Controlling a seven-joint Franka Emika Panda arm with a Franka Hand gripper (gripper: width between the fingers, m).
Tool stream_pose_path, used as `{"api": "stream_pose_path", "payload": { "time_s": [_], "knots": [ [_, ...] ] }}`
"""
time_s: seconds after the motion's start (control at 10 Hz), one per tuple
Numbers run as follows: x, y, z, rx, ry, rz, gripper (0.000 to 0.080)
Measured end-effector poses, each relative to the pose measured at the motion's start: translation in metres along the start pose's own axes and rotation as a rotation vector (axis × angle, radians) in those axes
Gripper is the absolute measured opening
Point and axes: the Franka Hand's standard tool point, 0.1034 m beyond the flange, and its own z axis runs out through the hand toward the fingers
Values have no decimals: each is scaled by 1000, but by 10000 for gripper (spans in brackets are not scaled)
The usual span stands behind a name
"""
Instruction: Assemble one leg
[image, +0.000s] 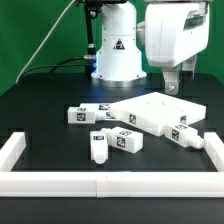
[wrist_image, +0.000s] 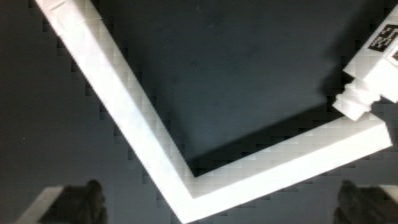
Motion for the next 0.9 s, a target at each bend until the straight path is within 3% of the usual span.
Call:
{"api": "stream_pose_path", "payload": {
  "time_s": [0.2, 0.3, 0.4, 0.5, 0.9],
  "knots": [
    [-29, -7, 21, 19, -22, 23, 650],
    [-48, -12, 39, 21, -22, 23, 650],
    [-65, -18, 58, 45, -34, 34, 650],
    [-70, -20, 65, 53, -38, 41, 650],
    [-69, -19, 64, 51, -37, 40, 650]
  ]
}}
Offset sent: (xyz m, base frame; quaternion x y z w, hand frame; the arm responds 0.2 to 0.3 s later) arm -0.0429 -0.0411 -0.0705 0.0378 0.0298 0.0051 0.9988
